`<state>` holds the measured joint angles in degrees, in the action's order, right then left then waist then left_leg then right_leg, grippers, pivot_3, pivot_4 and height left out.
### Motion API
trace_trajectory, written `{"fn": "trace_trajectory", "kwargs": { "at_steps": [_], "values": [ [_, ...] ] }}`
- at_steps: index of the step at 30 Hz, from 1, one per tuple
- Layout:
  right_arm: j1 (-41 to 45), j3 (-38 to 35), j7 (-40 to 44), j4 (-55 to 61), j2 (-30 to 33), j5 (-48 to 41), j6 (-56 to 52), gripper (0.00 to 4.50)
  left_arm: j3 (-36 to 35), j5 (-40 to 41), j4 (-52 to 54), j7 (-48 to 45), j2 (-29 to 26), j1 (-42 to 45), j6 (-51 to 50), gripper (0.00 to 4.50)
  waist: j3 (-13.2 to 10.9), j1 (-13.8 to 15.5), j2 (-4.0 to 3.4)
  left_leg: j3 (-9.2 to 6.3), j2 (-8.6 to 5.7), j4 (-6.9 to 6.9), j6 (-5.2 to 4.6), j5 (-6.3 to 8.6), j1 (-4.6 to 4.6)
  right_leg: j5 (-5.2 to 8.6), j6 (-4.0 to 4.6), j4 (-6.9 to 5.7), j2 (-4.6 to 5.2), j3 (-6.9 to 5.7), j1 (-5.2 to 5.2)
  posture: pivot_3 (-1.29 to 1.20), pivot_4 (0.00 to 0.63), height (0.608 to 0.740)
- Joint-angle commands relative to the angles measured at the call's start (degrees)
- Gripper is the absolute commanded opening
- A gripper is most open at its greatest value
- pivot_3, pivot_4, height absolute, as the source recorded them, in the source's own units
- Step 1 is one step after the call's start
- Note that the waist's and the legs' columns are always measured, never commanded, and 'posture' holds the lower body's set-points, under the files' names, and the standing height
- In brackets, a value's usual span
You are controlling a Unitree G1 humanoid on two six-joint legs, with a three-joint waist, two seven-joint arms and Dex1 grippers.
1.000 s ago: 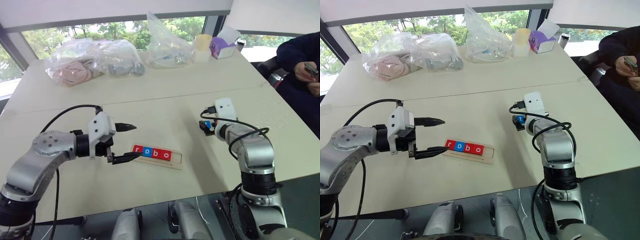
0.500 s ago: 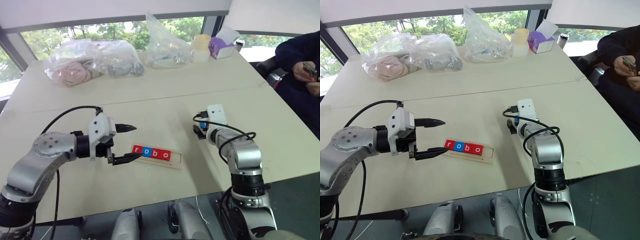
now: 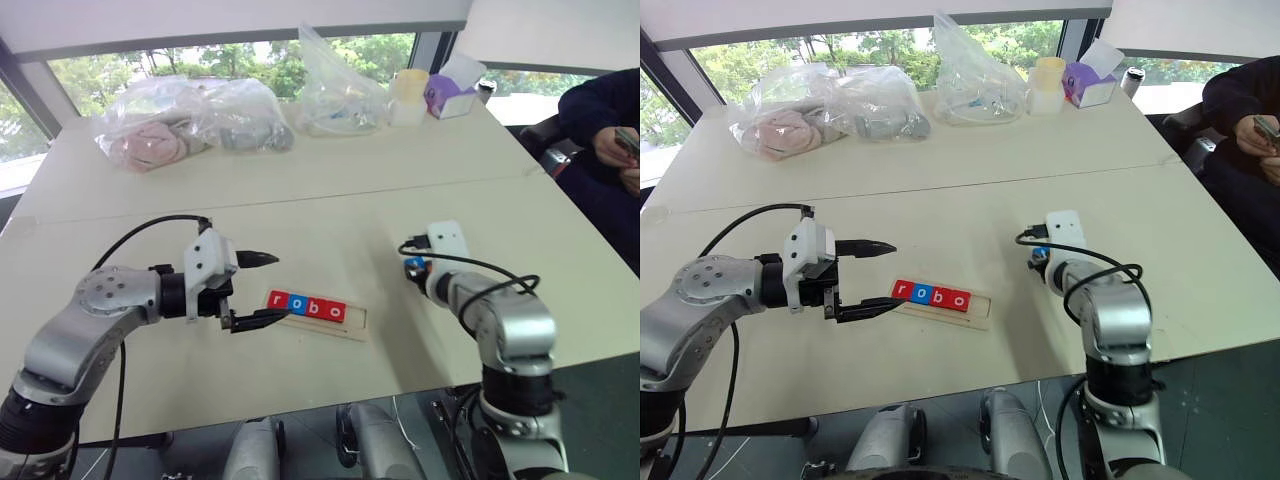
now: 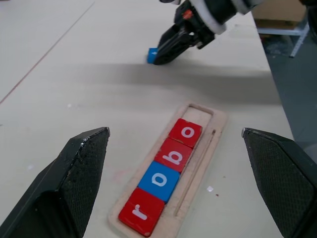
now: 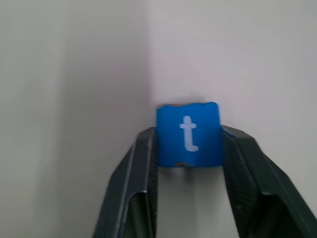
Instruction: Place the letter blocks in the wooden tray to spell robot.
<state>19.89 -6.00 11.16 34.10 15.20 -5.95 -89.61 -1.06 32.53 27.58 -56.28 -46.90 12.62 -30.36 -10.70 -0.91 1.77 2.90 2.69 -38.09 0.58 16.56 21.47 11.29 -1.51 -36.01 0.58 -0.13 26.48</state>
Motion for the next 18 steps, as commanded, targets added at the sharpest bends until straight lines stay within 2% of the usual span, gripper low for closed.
{"fn": "trace_trajectory", "kwargs": {
  "at_steps": [1, 9, 18],
  "values": [
    [-3.27, -2.33, 0.94, 8.88, 1.28, -3.08, -2.89, 1.18, 0.08, -0.55, 0.27, -0.53, 0.35, 0.92, 1.54, 4.50, 0.00, -0.24, 0.00, -0.01, 0.00, 0.00, 0.00, 0.00, -0.02, 0.00, 0.00, 0.00, -0.01, 0.00, 0.00, 0.00, 0.150, 0.740],
    [-8.84, -3.39, -1.87, 14.66, 0.70, -7.11, -2.89, 1.18, 0.90, -1.27, -1.30, -1.95, 0.92, 1.97, 2.25, 4.50, -0.01, -0.36, -0.01, -0.03, 0.00, 0.00, 0.01, 0.00, -0.06, 0.02, 0.05, 0.01, -0.03, -0.01, 0.00, 0.00, 0.150, 0.740],
    [-8.63, -3.22, -5.00, 13.15, -0.03, -9.27, -2.89, 1.18, 1.11, -1.94, -2.03, -2.57, 1.20, 2.72, 2.60, 4.50, -0.01, -0.31, 0.00, -0.06, 0.00, 0.00, 0.01, 0.01, 0.02, 0.02, 0.05, 0.18, -0.01, 0.01, 0.00, 0.00, 0.150, 0.740]
  ]
}}
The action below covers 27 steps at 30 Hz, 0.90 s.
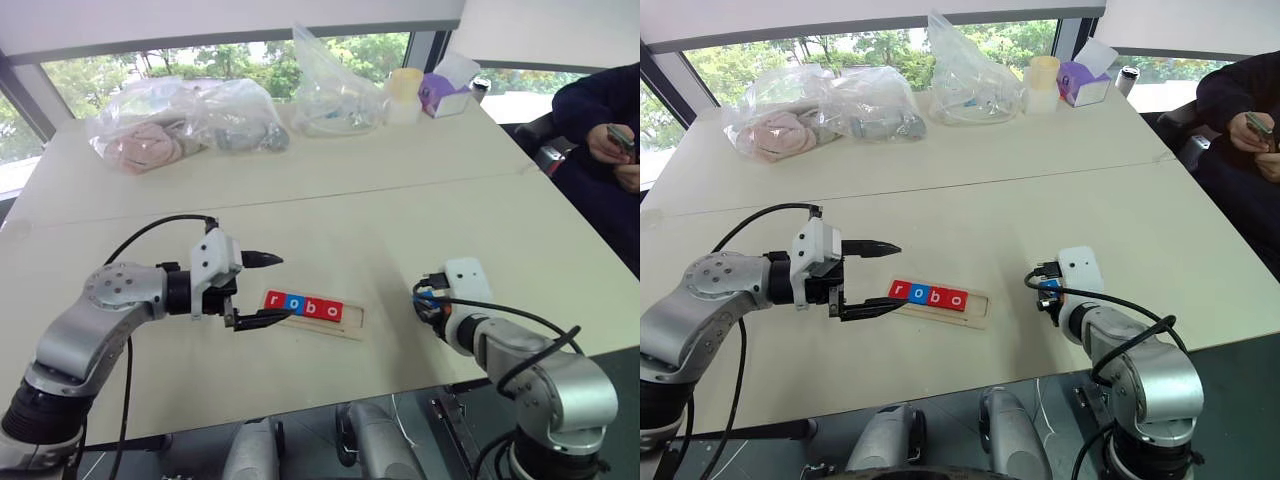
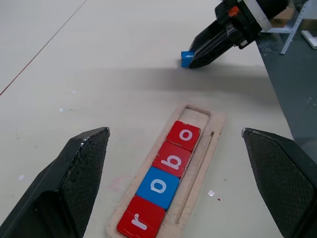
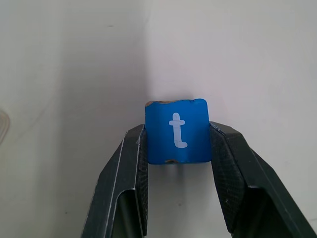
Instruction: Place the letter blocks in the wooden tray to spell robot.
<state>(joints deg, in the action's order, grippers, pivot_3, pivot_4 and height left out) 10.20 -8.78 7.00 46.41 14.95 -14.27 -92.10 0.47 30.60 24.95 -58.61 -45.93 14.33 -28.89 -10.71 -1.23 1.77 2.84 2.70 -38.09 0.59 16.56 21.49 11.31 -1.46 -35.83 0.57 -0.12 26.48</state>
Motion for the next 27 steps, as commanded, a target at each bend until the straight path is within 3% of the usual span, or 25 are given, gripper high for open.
{"fn": "trace_trajectory", "kwargs": {
  "at_steps": [1, 2, 8, 9, 14, 18, 22, 27],
  "values": [
    [1.40, -0.27, -1.08, 0.65, 0.47, -1.09, -0.40, 1.18, -0.42, -0.04, 0.61, -0.23, 0.26, 1.00, 1.17, 4.50, 0.00, 0.01, 0.00, 0.00, 0.00, 0.00, 0.00, 0.00, 0.00, 0.00, 0.00, 0.01, 0.00, 0.00, 0.00, 0.00, 0.150, 0.740],
    [1.72, -0.23, -1.29, 0.43, 0.64, -1.33, -0.40, 1.18, -0.40, -0.07, 0.68, -0.15, 0.28, 0.99, 1.17, 4.50, 0.00, -0.02, 0.00, -0.01, 0.00, 0.00, 0.00, 0.00, 0.00, 0.00, 0.00, 0.01, 0.00, 0.00, 0.00, 0.00, 0.150, 0.740],
    [2.40, 0.39, 2.26, 0.10, 5.96, -7.50, -0.40, 4.26, -0.76, 0.09, 1.05, 0.25, 0.17, 0.56, 1.03, 4.50, 0.00, 0.03, 0.00, -0.01, 0.00, 0.05, 0.00, 0.00, 0.02, 0.00, 0.00, 0.07, 0.00, 0.00, 0.00, 0.00, 0.150, 0.740],
    [2.66, 0.28, 3.14, 0.02, 7.22, -9.02, -0.40, 4.40, -0.82, 0.10, 1.06, 0.27, 0.14, 0.51, 1.02, 4.50, -0.01, 0.02, 0.00, -0.01, 0.00, 0.06, 0.00, 0.00, 0.02, 0.00, 0.00, 0.09, 0.00, 0.00, 0.00, 0.00, 0.150, 0.740],
    [9.11, 1.46, 19.30, -2.04, 26.85, -20.78, -0.06, 4.40, -1.19, 0.28, 0.87, -0.01, -0.19, 0.43, 1.00, 4.50, -0.17, 0.01, -0.18, 0.02, -0.01, 0.07, -0.01, 0.00, 0.06, -0.01, -0.01, 0.32, 0.03, 0.02, -0.04, 0.00, 0.150, 0.740],
    [9.01, 3.91, 34.19, -9.43, 41.13, -19.72, 18.59, 4.40, -1.41, 0.40, 0.96, -0.42, -0.55, 0.11, 1.08, 4.50, -0.15, 0.23, -0.06, 0.03, -0.02, 0.13, -0.04, 0.02, 0.07, -0.01, -0.02, 0.51, -0.03, -0.05, -0.16, 0.00, 0.150, 0.740],
    [5.33, 5.53, 48.67, -20.56, 45.82, -13.36, 45.14, 4.40, -1.85, 0.53, 1.38, -0.79, -1.11, -0.34, 0.99, 4.50, -0.15, 0.36, -0.05, 0.04, -0.02, 0.18, -0.20, 0.12, 0.12, 0.00, -0.04, 0.62, -0.06, -0.07, -0.14, 0.00, 0.150, 0.740],
    [3.81, 9.99, 58.80, -35.63, 44.52, -5.63, 68.97, 4.40, -2.58, 0.66, 1.63, -0.83, -1.82, -0.48, 0.85, 4.50, -0.17, 0.25, -0.04, 0.14, -0.02, 0.15, -0.28, 0.16, 0.14, 0.01, -0.10, 0.63, -0.04, -0.03, -0.14, 0.00, 0.150, 0.740]
  ]
}}
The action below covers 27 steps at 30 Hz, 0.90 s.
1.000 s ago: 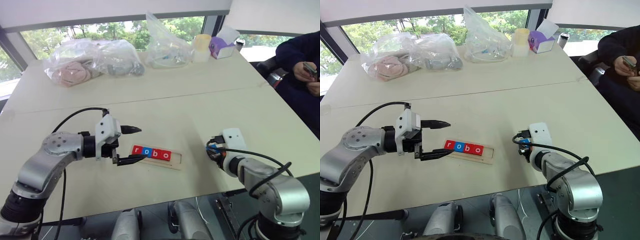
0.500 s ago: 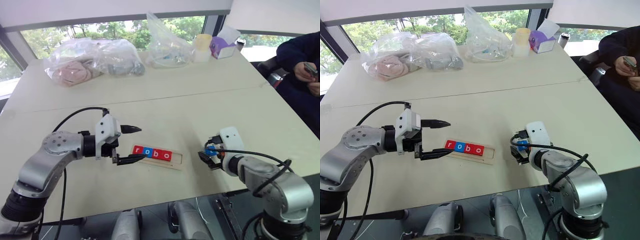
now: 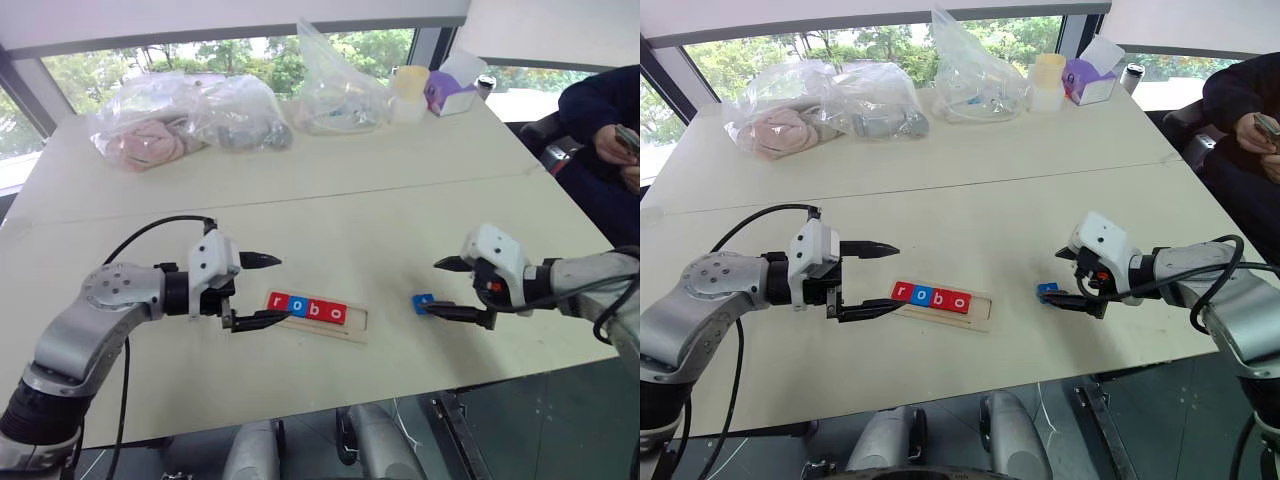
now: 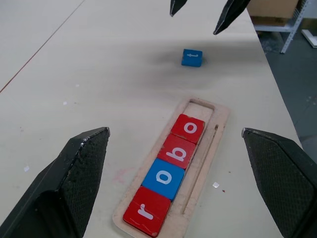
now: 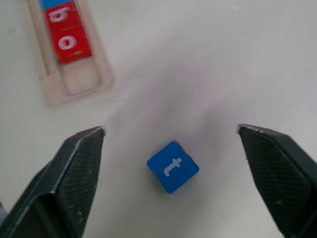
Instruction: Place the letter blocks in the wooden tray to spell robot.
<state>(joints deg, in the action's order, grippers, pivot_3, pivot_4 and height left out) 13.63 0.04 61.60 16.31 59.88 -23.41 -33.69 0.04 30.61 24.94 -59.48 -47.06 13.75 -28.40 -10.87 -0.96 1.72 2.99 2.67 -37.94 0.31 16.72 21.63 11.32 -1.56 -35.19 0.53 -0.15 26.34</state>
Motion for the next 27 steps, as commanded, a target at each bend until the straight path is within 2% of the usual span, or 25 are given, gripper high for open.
{"fn": "trace_trajectory", "kwargs": {
  "at_steps": [1, 4, 8, 10, 25, 26, 27],
  "values": [
    [0.84, 1.94, 5.35, -8.21, -1.01, 4.78, 14.12, 4.40, -2.33, 0.68, 1.77, 0.11, -0.81, 0.05, 0.30, 4.50, 0.00, -0.01, 0.00, 0.01, 0.00, -0.03, 0.00, 0.00, 0.00, 0.00, 0.00, -0.02, 0.00, 0.00, 0.00, 0.00, 0.150, 0.740],
    [3.19, 3.92, 7.30, -15.01, -2.85, 8.14, 22.21, 4.40, -2.98, 0.49, 1.96, 0.22, -1.14, -0.40, 0.26, 4.50, 0.00, -0.09, 0.01, 0.00, 0.00, -0.06, 0.00, 0.00, -0.04, -0.01, 0.01, -0.07, 0.00, 0.00, -0.02, 0.00, 0.150, 0.740],
    [6.02, 5.55, 9.50, -19.63, -5.03, 10.04, 27.05, 4.40, -3.66, 0.66, 2.46, 0.37, -1.48, -0.77, -0.08, 4.50, -0.02, -0.04, -0.02, 0.02, 0.01, -0.06, 0.00, 0.00, -0.10, -0.01, 0.03, -0.21, -0.02, 0.02, 0.00, 0.00, 0.150, 0.740],
    [7.13, 7.89, 10.46, -22.15, -5.19, 13.71, 31.36, 4.40, -3.90, 0.59, 2.66, 0.45, -1.82, -0.99, -0.14, 4.50, -0.02, 0.06, -0.03, 0.01, 0.02, -0.06, 0.00, -0.01, -0.12, -0.02, 0.03, -0.26, -0.03, 0.02, -0.01, 0.00, 0.150, 0.740],
    [11.90, 10.84, 14.42, -32.87, -8.53, 17.79, 36.57, 4.40, -4.65, 0.95, 3.63, 1.65, -2.11, -1.23, -0.99, 4.50, -0.01, 0.16, -0.02, 0.06, 0.00, -0.17, 0.01, -0.01, -0.20, -0.04, 0.07, -0.35, 0.00, 0.04, -0.10, 0.00, 0.150, 0.740],
    [12.14, 10.98, 14.74, -33.09, -8.61, 17.90, 36.46, 3.89, -4.66, 0.96, 3.58, 1.66, -2.11, -1.13, -1.03, 4.50, -0.01, 0.18, -0.02, 0.05, 0.00, -0.17, 0.01, -0.01, -0.20, -0.05, 0.07, -0.36, 0.00, 0.05, -0.11, 0.00, 0.150, 0.740],
    [12.42, 10.99, 14.93, -33.26, -8.83, 17.84, 36.20, 3.68, -4.68, 0.95, 3.55, 1.69, -2.10, -1.07, -1.05, 4.50, -0.01, 0.16, -0.02, 0.05, 0.00, -0.17, 0.01, -0.01, -0.22, -0.05, 0.07, -0.36, 0.00, 0.04, -0.12, 0.00, 0.150, 0.740]
  ]
}}
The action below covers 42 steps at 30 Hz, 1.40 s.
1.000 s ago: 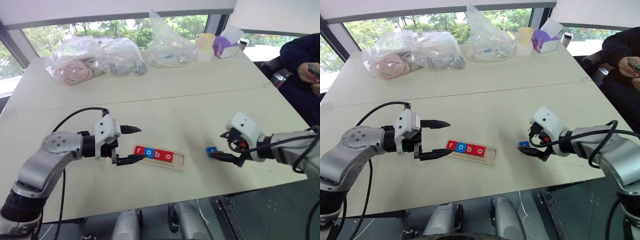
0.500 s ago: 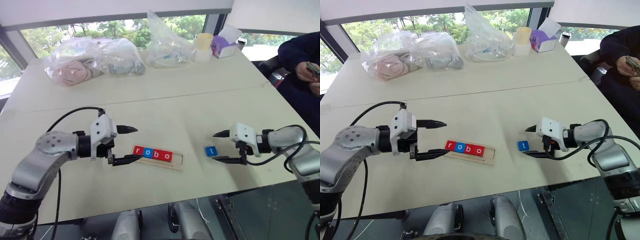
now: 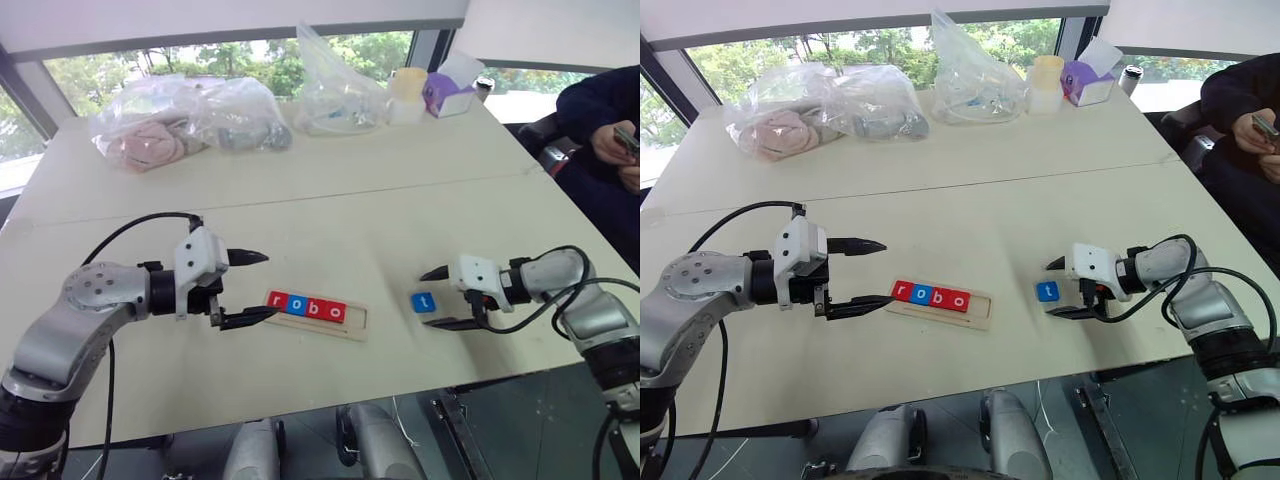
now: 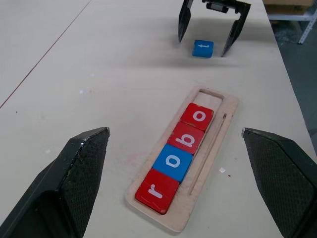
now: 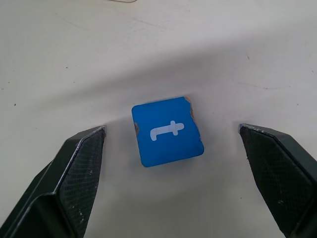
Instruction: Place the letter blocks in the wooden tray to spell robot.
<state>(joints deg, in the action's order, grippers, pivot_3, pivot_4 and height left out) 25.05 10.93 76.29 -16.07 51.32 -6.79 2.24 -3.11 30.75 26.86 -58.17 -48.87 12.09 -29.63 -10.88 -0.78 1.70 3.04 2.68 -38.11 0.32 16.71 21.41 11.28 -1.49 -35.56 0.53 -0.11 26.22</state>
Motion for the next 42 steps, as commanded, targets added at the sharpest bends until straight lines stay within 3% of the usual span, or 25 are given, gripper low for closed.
{"fn": "trace_trajectory", "kwargs": {
  "at_steps": [1, 5, 6, 9, 14, 19, 28, 42],
  "values": [
    [1.26, 0.09, 0.50, -0.83, -0.45, 1.08, -0.07, 3.26, -1.56, 0.80, 1.64, 0.44, -0.28, 0.63, 0.12, 4.50, 0.00, -0.04, 0.00, 0.00, 0.00, -0.01, 0.00, 0.00, -0.01, 0.00, 0.00, -0.01, 0.00, 0.00, 0.00, 0.00, 0.150, 0.740],
    [1.70, -0.63, 1.42, 0.82, -1.22, -0.35, -2.71, 1.29, -1.51, 0.81, 1.77, 0.68, -0.22, 0.57, 0.04, 4.50, 0.00, -0.03, 0.00, 0.01, 0.00, -0.10, 0.00, 0.00, -0.03, 0.00, 0.01, -0.18, 0.00, 0.02, 0.01, 0.00, 0.150, 0.740],
    [1.58, -0.78, 1.51, 1.89, -1.27, -0.71, -3.73, 1.13, -1.50, 0.82, 1.81, 0.76, -0.20, 0.51, 0.03, 4.50, 0.00, -0.01, 0.00, 0.01, 0.00, -0.12, 0.00, 0.00, -0.05, 0.00, 0.01, -0.25, 0.00, 0.02, 0.01, 0.00, 0.150, 0.740],
    [1.03, -1.65, 1.32, 7.26, -1.31, -2.88, -9.02, 1.14, -1.54, 0.95, 1.95, 0.94, -0.22, 0.38, -0.04, 4.50, 0.00, -0.04, -0.01, 0.01, 0.00, -0.12, 0.02, -0.01, -0.06, 0.01, 0.01, -0.38, 0.00, 0.03, 0.08, 0.00, 0.150, 0.740],
    [0.44, -2.92, -2.03, 23.81, -2.03, -10.36, -27.52, 1.14, -1.73, 1.14, 2.20, 1.01, -0.39, 0.03, -0.19, 4.50, 0.00, -0.06, -0.01, -0.06, 0.02, -0.11, 0.03, -0.02, -0.06, -0.04, -0.08, -0.57, -0.04, 0.03, 0.19, 0.00, 0.150, 0.740],
    [-0.14, -0.57, -9.16, 32.62, -4.02, -9.64, -36.56, 1.14, -1.68, 1.29, 2.36, 1.10, -0.44, -0.01, -0.37, 4.50, 0.00, 0.03, 0.00, -0.07, 0.01, -0.12, 0.05, -0.03, -0.06, 0.01, 0.00, -0.55, -0.02, 0.00, 0.17, 0.00, 0.150, 0.740],
    [-1.60, 5.89, -18.14, 37.74, -7.10, -4.81, -42.52, 1.14, -1.38, 1.39, 2.69, 1.50, -0.12, 0.05, -0.60, 4.50, 0.00, 0.03, 0.00, -0.04, -0.04, -0.12, 0.05, -0.03, -0.01, 0.03, 0.01, -0.50, 0.03, 0.02, 0.19, 0.00, 0.150, 0.740],
    [-1.13, 8.68, -19.35, 39.64, -8.21, -4.84, -44.64, 1.14, -1.39, 1.12, 3.09, 1.58, -0.19, -0.26, -0.63, 4.50, 0.01, -0.04, 0.00, -0.05, -0.03, -0.13, 0.05, -0.03, -0.02, 0.03, 0.01, -0.51, 0.01, 0.02, 0.18, 0.00, 0.150, 0.740]
  ]
}}
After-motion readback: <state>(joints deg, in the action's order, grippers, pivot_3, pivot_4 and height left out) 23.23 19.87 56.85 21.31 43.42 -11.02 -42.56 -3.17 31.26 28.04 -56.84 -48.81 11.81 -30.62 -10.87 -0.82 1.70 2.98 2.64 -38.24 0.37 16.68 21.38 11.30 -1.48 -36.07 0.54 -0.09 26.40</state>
